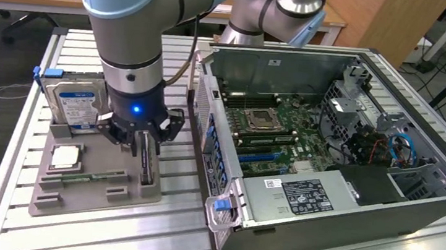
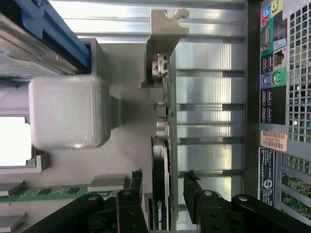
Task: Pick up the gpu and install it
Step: 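Pick up the gpu and move the gpu toward the slot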
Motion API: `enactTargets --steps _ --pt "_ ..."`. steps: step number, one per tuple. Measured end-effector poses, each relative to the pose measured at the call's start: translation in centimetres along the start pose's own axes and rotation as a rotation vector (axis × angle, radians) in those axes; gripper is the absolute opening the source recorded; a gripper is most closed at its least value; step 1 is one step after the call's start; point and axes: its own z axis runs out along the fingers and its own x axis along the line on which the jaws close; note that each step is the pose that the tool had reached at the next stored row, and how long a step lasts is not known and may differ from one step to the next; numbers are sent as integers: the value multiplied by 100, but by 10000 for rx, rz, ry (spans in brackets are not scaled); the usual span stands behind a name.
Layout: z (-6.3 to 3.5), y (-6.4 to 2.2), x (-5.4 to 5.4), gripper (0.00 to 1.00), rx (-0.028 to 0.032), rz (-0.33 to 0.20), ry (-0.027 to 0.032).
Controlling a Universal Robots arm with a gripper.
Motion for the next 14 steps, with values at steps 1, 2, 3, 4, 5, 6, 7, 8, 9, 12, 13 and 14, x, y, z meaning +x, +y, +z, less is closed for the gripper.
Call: enactTargets --steps 1,2,3,4,5,6,7,8,9,12,13,14 --pt "2 3 0 47 -1 1 -1" --pt "2 3 1 47 0 1 -1" --pt "3 3 6 47 1 5 -1" --pt "3 3 11 47 1 8 -1" --pt "4 3 16 47 2 11 -1" --pt "3 3 18 47 2 12 -1" --pt "4 3 18 47 1 12 -1" --pt "4 3 18 47 1 11 -1" --pt "4 3 18 47 1 11 -1" --pt "4 3 19 47 1 13 -1" --pt "4 3 19 47 1 13 -1" --pt "4 3 19 47 1 12 -1"
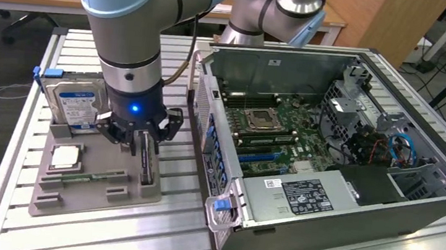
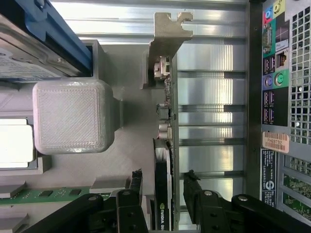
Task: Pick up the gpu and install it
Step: 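Pick up the gpu and move the gpu toward the slot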
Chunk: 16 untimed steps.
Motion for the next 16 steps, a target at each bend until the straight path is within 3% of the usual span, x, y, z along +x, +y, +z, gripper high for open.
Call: enactTargets --steps 2,3,7,8,16 --pt "0 0 0 45 0 0 0" --pt "0 0 0 39 0 0 0" --pt "0 0 0 37 0 0 0" --pt "0 0 1 31 0 0 0" --pt "0 0 1 26 1 1 0"
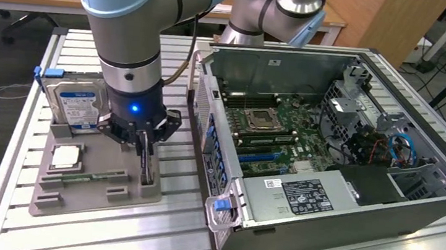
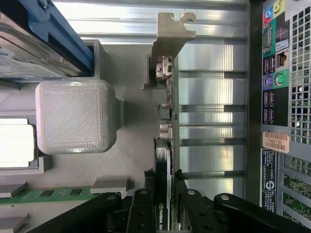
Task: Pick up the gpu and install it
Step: 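Pick up the gpu and move the gpu toward the slot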
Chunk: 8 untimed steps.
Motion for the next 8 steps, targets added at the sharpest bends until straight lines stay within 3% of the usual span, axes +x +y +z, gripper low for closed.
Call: enactTargets --steps 8 --pt "0 0 0 26 -1 0 0"
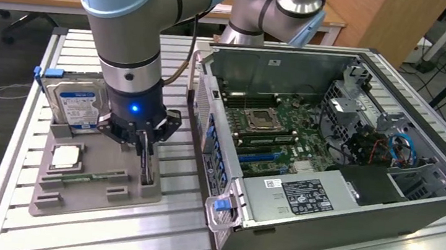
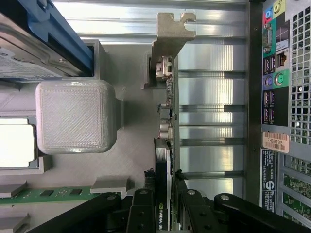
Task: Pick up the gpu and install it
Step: 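Pick up the gpu and move the gpu toward the slot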
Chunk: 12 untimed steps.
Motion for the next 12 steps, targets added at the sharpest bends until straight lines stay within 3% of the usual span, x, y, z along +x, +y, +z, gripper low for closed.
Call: enactTargets --steps 12 --pt "-1 0 1 26 -2 0 -2"
